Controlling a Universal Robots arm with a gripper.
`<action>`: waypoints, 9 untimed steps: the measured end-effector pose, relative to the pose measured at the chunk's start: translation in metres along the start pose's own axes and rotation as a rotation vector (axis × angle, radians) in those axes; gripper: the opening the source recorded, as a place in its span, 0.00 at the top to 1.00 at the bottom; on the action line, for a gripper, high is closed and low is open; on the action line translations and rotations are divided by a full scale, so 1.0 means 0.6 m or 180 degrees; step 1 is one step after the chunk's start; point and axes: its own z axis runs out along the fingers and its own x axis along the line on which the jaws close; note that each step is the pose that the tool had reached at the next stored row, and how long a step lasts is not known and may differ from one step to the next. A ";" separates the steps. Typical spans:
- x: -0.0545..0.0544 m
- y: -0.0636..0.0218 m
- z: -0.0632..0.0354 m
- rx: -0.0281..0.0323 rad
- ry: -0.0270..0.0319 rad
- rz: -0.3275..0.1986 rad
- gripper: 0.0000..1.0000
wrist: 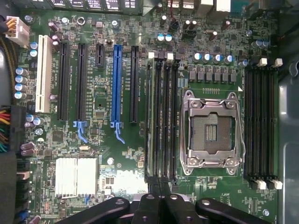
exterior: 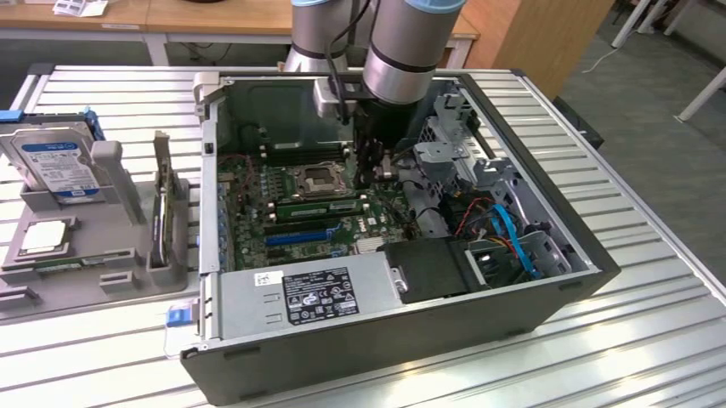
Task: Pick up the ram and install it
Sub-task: 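Press down the ram until it locks into place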
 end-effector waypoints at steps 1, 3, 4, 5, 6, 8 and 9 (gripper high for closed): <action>0.000 -0.001 0.000 0.0000 0.0000 0.0000 0.90; 0.000 -0.004 0.000 0.0000 0.0000 0.0001 0.90; 0.000 -0.005 0.000 0.0000 0.0000 0.0001 0.90; 0.000 -0.005 0.000 0.0000 0.0000 0.0001 0.90; 0.000 -0.005 0.000 0.0000 0.0000 0.0001 0.90; 0.000 -0.006 0.000 0.0000 -0.0001 0.0001 0.90; 0.000 -0.006 0.000 0.0000 -0.0001 0.0001 0.90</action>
